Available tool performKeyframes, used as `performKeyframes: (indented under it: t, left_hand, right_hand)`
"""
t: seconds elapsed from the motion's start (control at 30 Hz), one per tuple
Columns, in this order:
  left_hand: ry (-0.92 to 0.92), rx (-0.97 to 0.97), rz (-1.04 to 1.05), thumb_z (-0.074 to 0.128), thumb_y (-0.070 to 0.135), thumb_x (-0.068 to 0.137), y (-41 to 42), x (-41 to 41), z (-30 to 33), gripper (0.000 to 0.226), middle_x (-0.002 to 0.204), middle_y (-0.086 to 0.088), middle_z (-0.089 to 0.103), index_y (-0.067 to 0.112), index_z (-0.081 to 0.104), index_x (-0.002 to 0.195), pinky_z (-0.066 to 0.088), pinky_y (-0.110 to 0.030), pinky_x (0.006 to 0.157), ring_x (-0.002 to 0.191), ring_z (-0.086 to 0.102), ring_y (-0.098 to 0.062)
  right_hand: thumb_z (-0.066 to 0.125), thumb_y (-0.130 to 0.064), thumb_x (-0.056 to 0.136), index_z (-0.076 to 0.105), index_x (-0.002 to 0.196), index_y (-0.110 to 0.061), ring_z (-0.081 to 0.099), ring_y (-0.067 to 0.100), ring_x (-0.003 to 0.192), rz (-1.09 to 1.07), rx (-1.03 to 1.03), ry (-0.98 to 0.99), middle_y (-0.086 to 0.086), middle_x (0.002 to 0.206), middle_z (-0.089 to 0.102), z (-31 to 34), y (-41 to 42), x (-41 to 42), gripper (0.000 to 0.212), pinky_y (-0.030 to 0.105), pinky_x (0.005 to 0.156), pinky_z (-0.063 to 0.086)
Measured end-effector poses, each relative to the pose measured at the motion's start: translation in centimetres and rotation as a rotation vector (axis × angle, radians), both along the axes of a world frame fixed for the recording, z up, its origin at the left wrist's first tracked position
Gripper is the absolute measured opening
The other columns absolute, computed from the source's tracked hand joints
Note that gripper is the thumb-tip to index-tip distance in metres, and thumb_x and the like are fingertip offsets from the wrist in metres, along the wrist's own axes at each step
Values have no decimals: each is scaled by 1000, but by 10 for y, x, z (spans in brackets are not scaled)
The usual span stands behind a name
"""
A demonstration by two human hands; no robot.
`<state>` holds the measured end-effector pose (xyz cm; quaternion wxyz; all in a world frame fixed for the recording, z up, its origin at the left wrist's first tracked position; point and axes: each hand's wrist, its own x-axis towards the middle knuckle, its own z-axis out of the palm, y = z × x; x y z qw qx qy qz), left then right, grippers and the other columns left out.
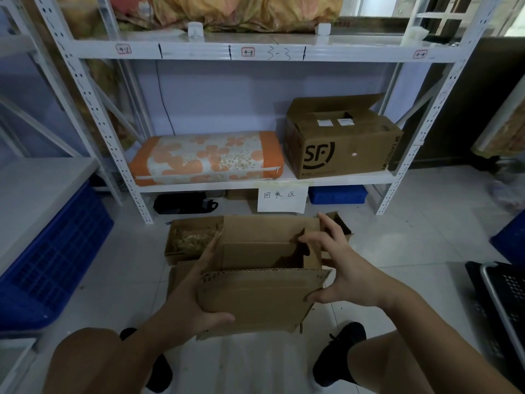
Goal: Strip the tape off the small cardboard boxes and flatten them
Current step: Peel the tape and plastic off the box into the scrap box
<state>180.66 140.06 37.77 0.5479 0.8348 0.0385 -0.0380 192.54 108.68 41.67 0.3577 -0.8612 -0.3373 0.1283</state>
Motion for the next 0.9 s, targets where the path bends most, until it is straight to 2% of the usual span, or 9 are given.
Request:
performKeyframes:
  t: [0.1,0.23,0.3,0.37,0.47,0.6,0.7,0.77,0.9]
  left_hand:
    - [24,-57,6,99,12,65,3,1,-3,106,131,11,62,28,41,152,54,-9,77,108,63,13]
    - [64,-145,60,102,27,57,5,1,-7,95,125,11,69,36,52,138,59,-20,78,109,68,-1]
    - [41,-203,75,101,27,58,0,2,-6,91,121,6,72,30,54,136,58,-19,76,106,70,-3]
    - [3,-300,134,102,33,57,-5,2,-2,91,116,4,75,28,55,135,59,-20,73,102,73,-7]
    - [-105,-325,278,88,20,77,-7,4,2,79,123,10,69,35,47,143,58,-16,71,100,71,0]
    - [-192,-274,340,72,13,94,0,7,-6,95,141,28,45,50,12,158,50,-7,82,117,57,12]
    - [-234,-144,352,67,13,98,2,10,-13,73,152,19,39,51,32,149,40,-4,94,137,43,-4]
    - [-185,-87,306,70,17,97,6,12,-19,63,148,17,43,55,43,138,44,-18,100,135,46,-10]
    - [-59,20,198,88,29,81,20,15,-28,91,146,19,34,66,30,140,40,-19,92,129,42,-5]
  right_hand:
    - [98,-45,54,26,134,-43,37,16,141,-96,164,60,-27,159,0,-7,0,3,107,37,110,48]
    - [96,-55,52,27,136,-42,54,8,128,-287,477,134,-18,146,40,-23,6,2,110,42,109,49]
    - [94,-59,53,20,146,-49,54,14,129,-383,560,198,-9,146,44,-31,10,3,119,45,109,47]
    - [89,-70,49,13,149,-58,54,16,128,-432,621,302,-5,146,44,-34,11,3,126,37,102,50]
    - [88,-71,52,16,148,-65,55,17,127,-385,577,413,-10,150,40,-42,1,0,120,30,90,53]
    - [90,-48,65,23,148,-65,57,14,126,-278,452,488,-19,149,39,-61,-9,-13,108,33,92,57]
    - [90,-36,74,24,152,-58,46,6,135,-206,351,438,-21,153,35,-67,-5,-19,105,38,108,50]
    - [92,-31,72,23,156,-49,45,-4,132,-230,327,404,-22,152,36,-67,-3,-18,110,30,108,48]
    - [93,-34,67,26,156,-43,46,-15,126,-277,295,322,-29,145,42,-67,3,-14,112,19,103,49]
